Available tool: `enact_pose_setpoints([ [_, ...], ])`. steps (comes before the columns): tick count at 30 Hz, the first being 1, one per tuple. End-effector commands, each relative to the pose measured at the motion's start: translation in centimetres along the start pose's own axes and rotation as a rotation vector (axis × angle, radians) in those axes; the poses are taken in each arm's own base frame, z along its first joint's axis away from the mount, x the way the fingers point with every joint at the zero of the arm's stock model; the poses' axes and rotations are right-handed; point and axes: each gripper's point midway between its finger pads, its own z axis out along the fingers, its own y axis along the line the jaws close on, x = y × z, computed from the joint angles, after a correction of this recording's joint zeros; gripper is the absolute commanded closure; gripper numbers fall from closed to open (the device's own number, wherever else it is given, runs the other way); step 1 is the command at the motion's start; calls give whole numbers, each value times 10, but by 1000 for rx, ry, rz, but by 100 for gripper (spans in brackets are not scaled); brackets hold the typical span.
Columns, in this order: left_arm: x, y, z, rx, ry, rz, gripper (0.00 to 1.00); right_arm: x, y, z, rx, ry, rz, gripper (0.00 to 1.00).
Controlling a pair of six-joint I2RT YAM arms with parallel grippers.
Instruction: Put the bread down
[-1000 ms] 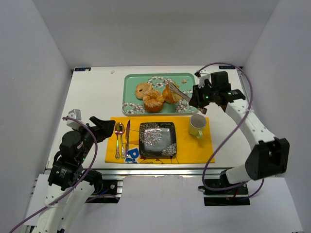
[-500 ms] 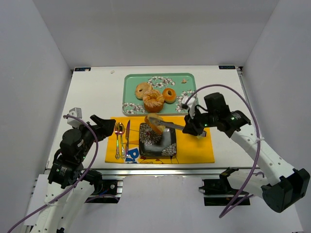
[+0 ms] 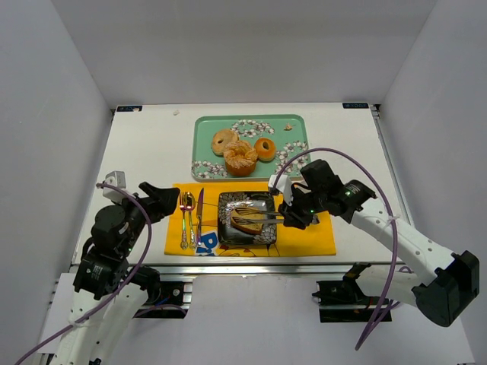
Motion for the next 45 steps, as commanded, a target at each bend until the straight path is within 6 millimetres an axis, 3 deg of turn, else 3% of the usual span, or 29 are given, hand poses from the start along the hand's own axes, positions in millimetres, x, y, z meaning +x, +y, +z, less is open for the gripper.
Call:
enact_pose_setpoints([
  [1, -11, -4, -8, 2, -32, -7, 6, -16, -1, -4, 4, -52, -56, 57],
  [7, -13, -3, -11, -1, -37, -8, 6, -35, 3, -17, 7, -125, -69, 52],
  [13, -15, -5, -10, 1, -37, 0, 6, -66, -11, -36, 76, -245, 16, 62],
  [17, -18, -7, -12, 6, -44, -1, 6, -85, -57, -48, 182, -334, 166, 71],
  [18, -17, -7, -12, 5, -43, 0, 6, -85, -84, -62, 244, -363, 227, 72],
  [20, -18, -8, -12, 7, -43, 0, 6, -82, -117, -64, 273, -382, 365, 73],
  [21, -17, -8, -12, 9, -40, 1, 6, -86, -146, -84, 336, -423, 412, 73],
  [25, -16, -9, -11, 19, -38, -4, 6, -82, -203, -73, 323, -415, 578, 73],
  [29, -15, -10, -10, 26, -39, -9, 6, -81, -234, -54, 325, -392, 619, 69],
  [31, -16, -10, -10, 24, -42, -11, 6, -69, -247, -40, 329, -357, 645, 65],
  [34, -15, -10, -10, 26, -41, -23, 6, -52, -258, -23, 330, -297, 638, 61],
  [39, -10, -8, -11, 27, -37, -46, 6, -25, -270, -12, 347, -234, 632, 59],
  [45, -7, -7, -6, 26, -24, -42, 6, -10, -263, -2, 319, -183, 633, 56],
])
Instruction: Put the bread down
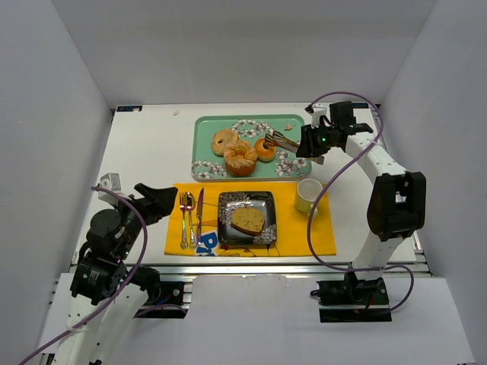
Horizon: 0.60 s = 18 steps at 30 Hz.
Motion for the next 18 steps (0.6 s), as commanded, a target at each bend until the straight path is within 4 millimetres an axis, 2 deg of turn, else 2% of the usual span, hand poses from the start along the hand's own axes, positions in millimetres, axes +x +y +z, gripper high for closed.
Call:
enact_pose_setpoints([
  [1, 5, 1, 5, -1, 17, -1, 6, -10, -2, -7, 9, -20, -60, 55],
  [9, 8, 1, 11, 5, 27, 6, 6, 12, -11, 2, 28, 50, -57, 53],
  [13, 6, 1, 10, 1, 25, 7, 6, 16, -12, 6, 25, 62, -52, 57],
  [16, 5, 1, 9, 1, 19, 7, 6, 17, -11, 7, 10, 71, -41, 64],
  [18, 5, 0, 9, 3, 19, 7, 6, 13, -7, 6, -3, 61, -45, 75],
])
